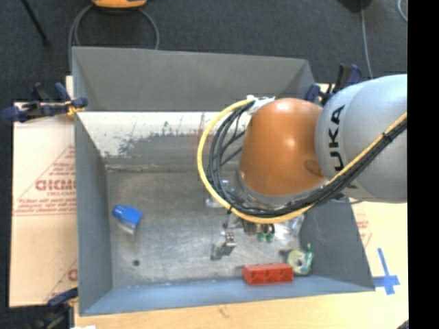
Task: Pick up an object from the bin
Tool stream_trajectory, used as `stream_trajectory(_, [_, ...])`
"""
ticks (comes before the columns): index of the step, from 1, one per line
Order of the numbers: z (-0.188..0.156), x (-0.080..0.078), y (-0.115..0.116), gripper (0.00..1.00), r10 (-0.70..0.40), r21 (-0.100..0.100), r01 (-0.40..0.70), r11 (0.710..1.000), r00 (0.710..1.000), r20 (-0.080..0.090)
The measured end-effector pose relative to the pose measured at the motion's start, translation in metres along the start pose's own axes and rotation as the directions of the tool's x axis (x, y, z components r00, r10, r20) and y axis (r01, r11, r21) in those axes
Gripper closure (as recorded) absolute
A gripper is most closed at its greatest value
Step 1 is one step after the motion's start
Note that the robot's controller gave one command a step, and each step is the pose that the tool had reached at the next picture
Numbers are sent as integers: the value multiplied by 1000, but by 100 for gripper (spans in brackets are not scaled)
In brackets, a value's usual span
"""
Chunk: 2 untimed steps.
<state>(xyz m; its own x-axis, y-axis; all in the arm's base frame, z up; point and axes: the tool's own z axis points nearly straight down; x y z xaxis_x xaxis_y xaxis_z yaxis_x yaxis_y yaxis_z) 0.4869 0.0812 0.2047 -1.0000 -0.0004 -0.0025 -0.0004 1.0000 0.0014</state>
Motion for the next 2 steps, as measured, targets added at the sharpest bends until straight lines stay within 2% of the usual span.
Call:
stream_trajectory(1, [125, -25, -168, 0, -79, 1, 79, 997, 997, 7])
stream_trajectory(2, [99, 6, -205, 0, -199, 1, 199, 980, 980, 30])
